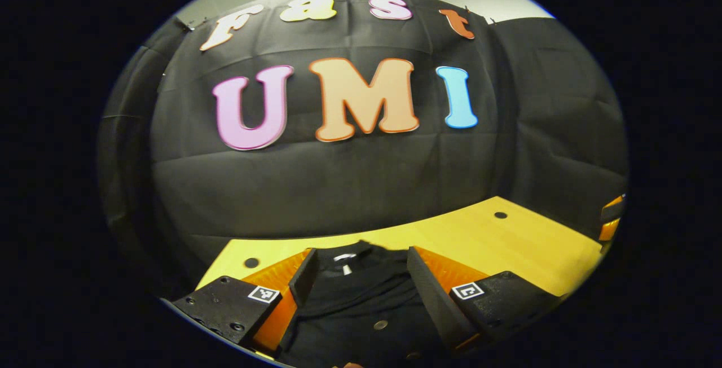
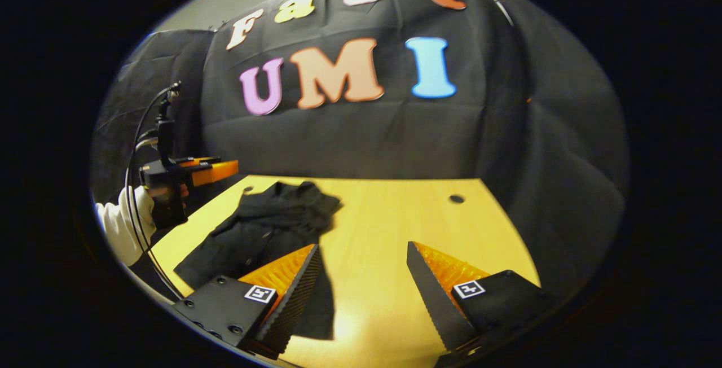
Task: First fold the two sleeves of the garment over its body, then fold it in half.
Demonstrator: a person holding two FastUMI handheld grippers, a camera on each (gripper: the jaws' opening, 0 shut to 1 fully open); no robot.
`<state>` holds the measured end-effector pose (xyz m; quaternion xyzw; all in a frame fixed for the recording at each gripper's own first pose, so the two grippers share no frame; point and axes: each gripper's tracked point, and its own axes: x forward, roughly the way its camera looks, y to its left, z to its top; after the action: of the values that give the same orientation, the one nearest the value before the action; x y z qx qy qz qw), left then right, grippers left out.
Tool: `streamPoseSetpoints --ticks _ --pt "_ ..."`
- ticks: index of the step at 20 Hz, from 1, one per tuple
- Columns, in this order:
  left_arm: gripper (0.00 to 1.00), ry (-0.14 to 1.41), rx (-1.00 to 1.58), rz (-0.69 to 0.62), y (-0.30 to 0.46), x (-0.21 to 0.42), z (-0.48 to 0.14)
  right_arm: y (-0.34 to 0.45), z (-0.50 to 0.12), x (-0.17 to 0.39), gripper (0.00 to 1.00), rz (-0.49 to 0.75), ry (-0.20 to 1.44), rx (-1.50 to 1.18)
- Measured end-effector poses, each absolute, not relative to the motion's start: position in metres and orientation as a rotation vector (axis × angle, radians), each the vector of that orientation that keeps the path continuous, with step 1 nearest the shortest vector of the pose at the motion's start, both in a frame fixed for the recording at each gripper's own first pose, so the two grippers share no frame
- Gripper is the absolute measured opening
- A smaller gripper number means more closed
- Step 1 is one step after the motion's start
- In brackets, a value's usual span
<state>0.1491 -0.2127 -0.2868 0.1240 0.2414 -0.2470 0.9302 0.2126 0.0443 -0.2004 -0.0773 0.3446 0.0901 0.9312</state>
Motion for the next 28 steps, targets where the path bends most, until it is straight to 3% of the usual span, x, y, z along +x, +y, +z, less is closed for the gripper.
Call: streamPoseSetpoints --ticks 1,3,4,9,11,12,17,19,21,22,23,25,27,28 --pt "0.94 0.542 0.290 -0.473 -0.184 0.126 -0.295 0.052 -0.222 0.200 0.98 0.212 0.767 -0.164" --pt "0.99 0.633 0.284 -0.414 -0.140 0.074 -0.318 0.057 -0.264 0.178 0.98 0.238 0.893 -0.206" --pt "0.95 0.689 0.258 -0.375 -0.123 0.049 -0.330 0.060 -0.279 0.171 0.99 0.251 0.940 -0.222" --pt "0.97 0.923 0.212 -0.205 -0.051 -0.040 -0.385 0.070 -0.324 0.164 0.99 0.314 1.075 -0.231" --pt "0.97 0.966 0.209 -0.178 -0.040 -0.048 -0.394 0.071 -0.329 0.169 0.94 0.329 1.105 -0.254" --pt "0.97 0.978 0.203 -0.165 -0.034 -0.054 -0.398 0.074 -0.328 0.170 0.99 0.335 1.119 -0.261" --pt "0.98 1.114 0.202 -0.088 -0.004 -0.083 -0.427 0.074 -0.329 0.176 0.94 0.338 1.178 -0.266" --pt "0.98 1.163 0.203 -0.058 0.002 -0.088 -0.435 0.075 -0.333 0.174 0.99 0.340 1.163 -0.297" --pt "0.98 1.150 0.185 -0.048 0.002 -0.085 -0.433 0.078 -0.335 0.172 0.99 0.339 1.157 -0.334" --pt "0.93 1.172 0.188 -0.053 0.002 -0.092 -0.435 0.078 -0.337 0.170 0.95 0.334 1.160 -0.353" --pt "0.98 1.159 0.184 -0.051 0.001 -0.088 -0.433 0.079 -0.336 0.171 0.95 0.327 1.156 -0.360" --pt "0.98 1.174 0.171 -0.055 -0.001 -0.090 -0.433 0.079 -0.334 0.170 0.99 0.316 1.163 -0.361" --pt "0.94 1.184 0.171 -0.062 -0.002 -0.091 -0.434 0.080 -0.335 0.172 0.95 0.303 1.173 -0.339" --pt "0.93 1.186 0.172 -0.072 -0.003 -0.089 -0.434 0.080 -0.335 0.173 0.87 0.295 1.177 -0.323"
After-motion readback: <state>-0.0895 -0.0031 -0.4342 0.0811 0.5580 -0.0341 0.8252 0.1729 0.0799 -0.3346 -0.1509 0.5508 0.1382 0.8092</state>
